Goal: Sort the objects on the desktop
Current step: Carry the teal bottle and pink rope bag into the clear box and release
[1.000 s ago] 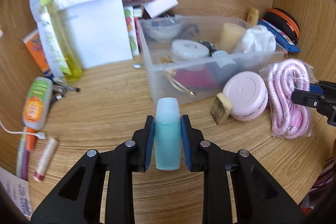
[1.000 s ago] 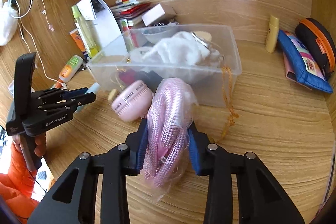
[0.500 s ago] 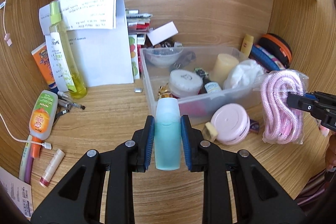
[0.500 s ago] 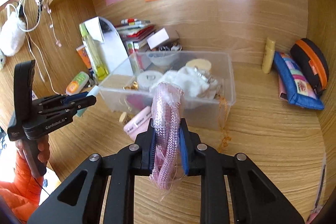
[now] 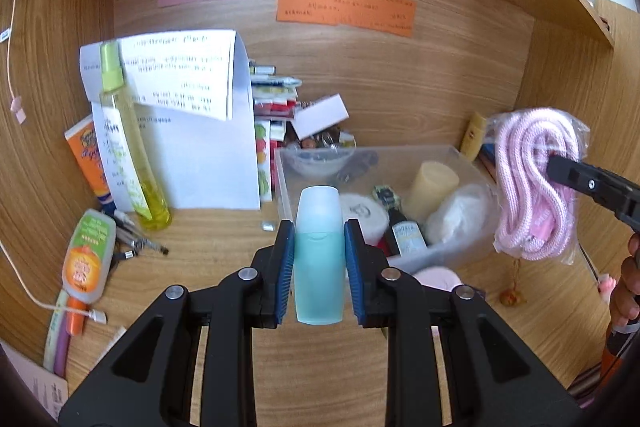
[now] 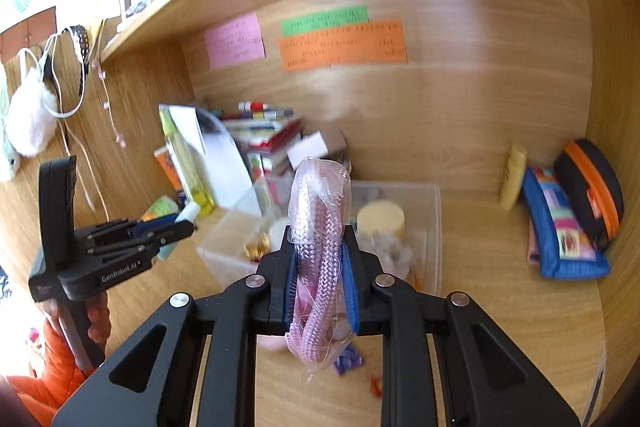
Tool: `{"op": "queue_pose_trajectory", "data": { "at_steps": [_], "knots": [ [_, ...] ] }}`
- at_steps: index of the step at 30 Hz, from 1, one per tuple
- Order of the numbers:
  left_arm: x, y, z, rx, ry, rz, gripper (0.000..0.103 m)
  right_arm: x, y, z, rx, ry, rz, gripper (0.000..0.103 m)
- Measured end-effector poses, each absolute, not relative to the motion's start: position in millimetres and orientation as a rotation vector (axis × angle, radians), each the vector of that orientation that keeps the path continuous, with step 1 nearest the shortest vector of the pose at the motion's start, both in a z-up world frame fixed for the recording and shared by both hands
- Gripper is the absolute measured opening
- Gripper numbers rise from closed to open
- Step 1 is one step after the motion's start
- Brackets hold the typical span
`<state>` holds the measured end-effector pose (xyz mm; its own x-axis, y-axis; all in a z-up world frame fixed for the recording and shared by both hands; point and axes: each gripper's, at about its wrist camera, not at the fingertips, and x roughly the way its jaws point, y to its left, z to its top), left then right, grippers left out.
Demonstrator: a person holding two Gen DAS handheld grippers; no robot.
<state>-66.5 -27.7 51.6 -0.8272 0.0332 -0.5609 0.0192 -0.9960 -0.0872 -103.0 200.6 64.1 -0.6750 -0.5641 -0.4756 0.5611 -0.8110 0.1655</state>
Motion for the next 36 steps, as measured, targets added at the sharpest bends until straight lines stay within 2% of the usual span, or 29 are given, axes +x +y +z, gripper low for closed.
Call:
{"op": "queue_pose_trajectory", "data": {
  "at_steps": [14, 23, 36],
  "knots": [
    [-127, -31, 65, -0.962, -0.172, 3.004, 0.025, -159, 154, 77, 0.675, -0.059, -2.389, 0.018],
    [-168, -27, 35, -1.104, -0.23, 2.963, 0.025, -191, 137, 47, 0.789, -0.116, -2.34, 0.018],
    [-176, -16, 7, -1.204, -0.141, 2.944, 0.025, -203, 126, 15, 0.863, 0.027, -2.392, 0.02]
  ]
}}
